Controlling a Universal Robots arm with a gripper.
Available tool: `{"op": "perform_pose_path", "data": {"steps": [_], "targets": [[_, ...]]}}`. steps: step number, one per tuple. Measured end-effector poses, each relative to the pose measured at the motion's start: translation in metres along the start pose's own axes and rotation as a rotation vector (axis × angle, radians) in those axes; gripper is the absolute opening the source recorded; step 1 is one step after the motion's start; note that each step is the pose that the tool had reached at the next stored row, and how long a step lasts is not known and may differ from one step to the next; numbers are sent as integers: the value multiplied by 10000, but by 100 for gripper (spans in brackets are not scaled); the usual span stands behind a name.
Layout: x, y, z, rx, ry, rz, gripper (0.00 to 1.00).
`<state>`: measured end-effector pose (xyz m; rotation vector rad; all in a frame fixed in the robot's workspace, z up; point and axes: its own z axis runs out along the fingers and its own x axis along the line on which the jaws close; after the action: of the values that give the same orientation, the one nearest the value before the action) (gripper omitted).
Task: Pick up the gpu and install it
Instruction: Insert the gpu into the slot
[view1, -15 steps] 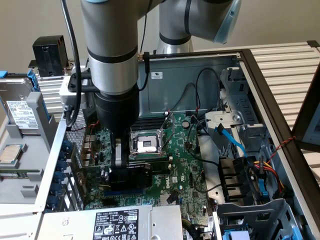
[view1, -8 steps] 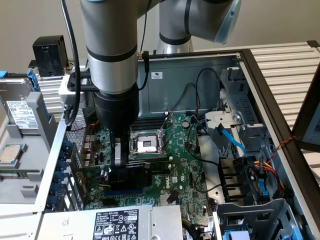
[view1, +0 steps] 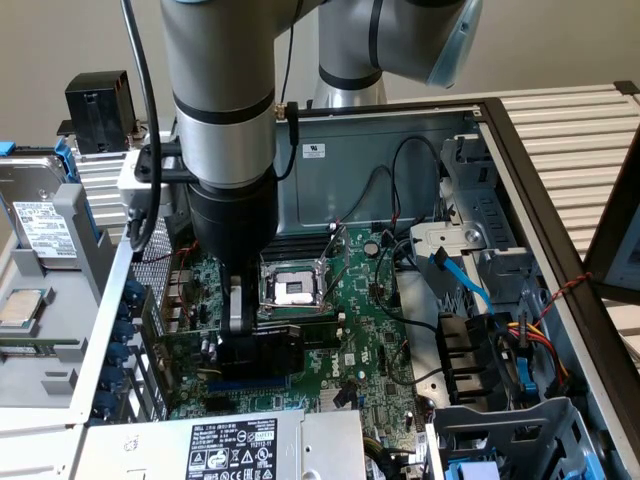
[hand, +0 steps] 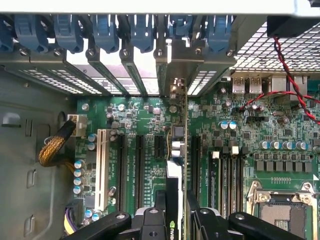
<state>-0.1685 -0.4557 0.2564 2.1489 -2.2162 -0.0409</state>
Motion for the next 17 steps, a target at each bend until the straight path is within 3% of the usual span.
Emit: {"op": "perform_pose_path", "data": {"steps": [17], "targets": [[-1, -14, 16, 6, -2, 0, 27]]}}
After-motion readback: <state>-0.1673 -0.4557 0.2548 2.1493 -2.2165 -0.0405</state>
